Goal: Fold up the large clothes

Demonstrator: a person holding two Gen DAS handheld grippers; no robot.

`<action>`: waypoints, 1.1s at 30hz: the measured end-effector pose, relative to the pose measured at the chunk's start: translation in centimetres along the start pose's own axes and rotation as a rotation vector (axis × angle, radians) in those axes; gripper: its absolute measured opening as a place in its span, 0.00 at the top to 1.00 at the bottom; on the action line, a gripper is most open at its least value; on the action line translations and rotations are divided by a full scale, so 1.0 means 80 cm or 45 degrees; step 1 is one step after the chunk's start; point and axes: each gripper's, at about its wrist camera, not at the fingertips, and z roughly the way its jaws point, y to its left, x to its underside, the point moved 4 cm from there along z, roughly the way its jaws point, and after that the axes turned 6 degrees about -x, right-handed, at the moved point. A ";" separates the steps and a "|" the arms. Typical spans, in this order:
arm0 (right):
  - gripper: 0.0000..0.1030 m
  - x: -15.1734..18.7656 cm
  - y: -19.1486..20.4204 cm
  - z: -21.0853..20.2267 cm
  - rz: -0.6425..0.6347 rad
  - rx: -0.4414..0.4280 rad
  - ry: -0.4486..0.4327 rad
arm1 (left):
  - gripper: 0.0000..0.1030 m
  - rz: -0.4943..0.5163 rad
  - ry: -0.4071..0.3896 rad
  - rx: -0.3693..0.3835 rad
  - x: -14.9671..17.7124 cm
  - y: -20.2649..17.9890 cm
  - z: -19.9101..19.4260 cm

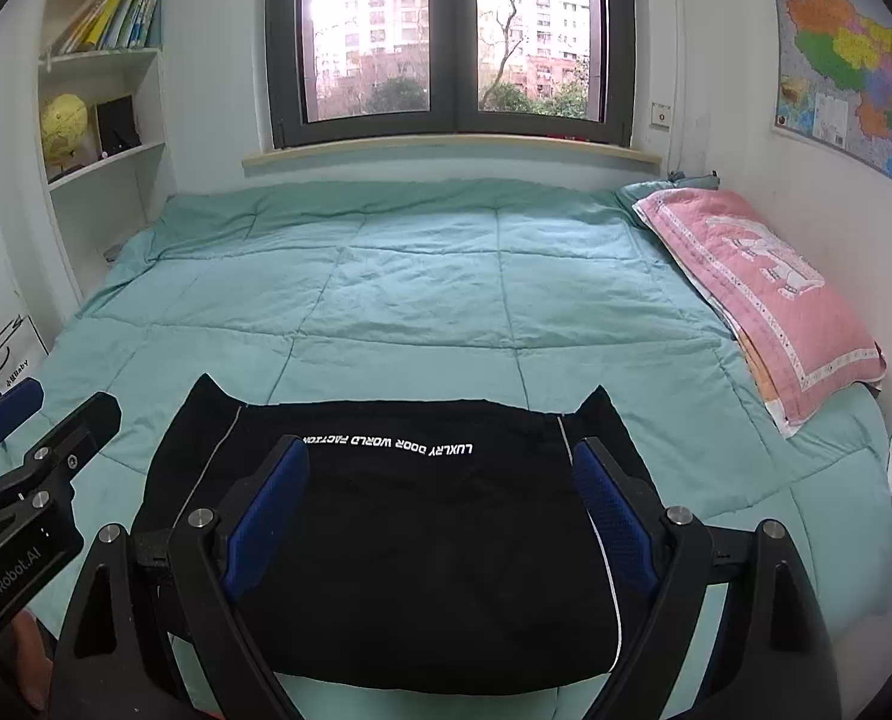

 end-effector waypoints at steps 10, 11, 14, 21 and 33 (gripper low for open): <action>0.12 0.005 -0.008 0.009 0.022 -0.004 0.027 | 0.21 0.012 0.014 0.003 0.001 -0.002 0.004; 0.12 0.005 -0.008 0.009 0.026 -0.007 0.030 | 0.21 0.012 0.015 0.001 0.001 -0.002 0.004; 0.12 0.006 -0.009 0.012 0.031 -0.010 0.036 | 0.21 0.012 0.023 0.003 0.002 -0.002 0.007; 0.12 0.008 -0.007 0.015 0.027 -0.020 0.053 | 0.21 0.012 0.043 0.011 0.003 -0.003 0.012; 0.12 0.011 -0.005 0.022 0.030 -0.030 0.074 | 0.21 0.001 0.061 0.009 0.007 -0.001 0.017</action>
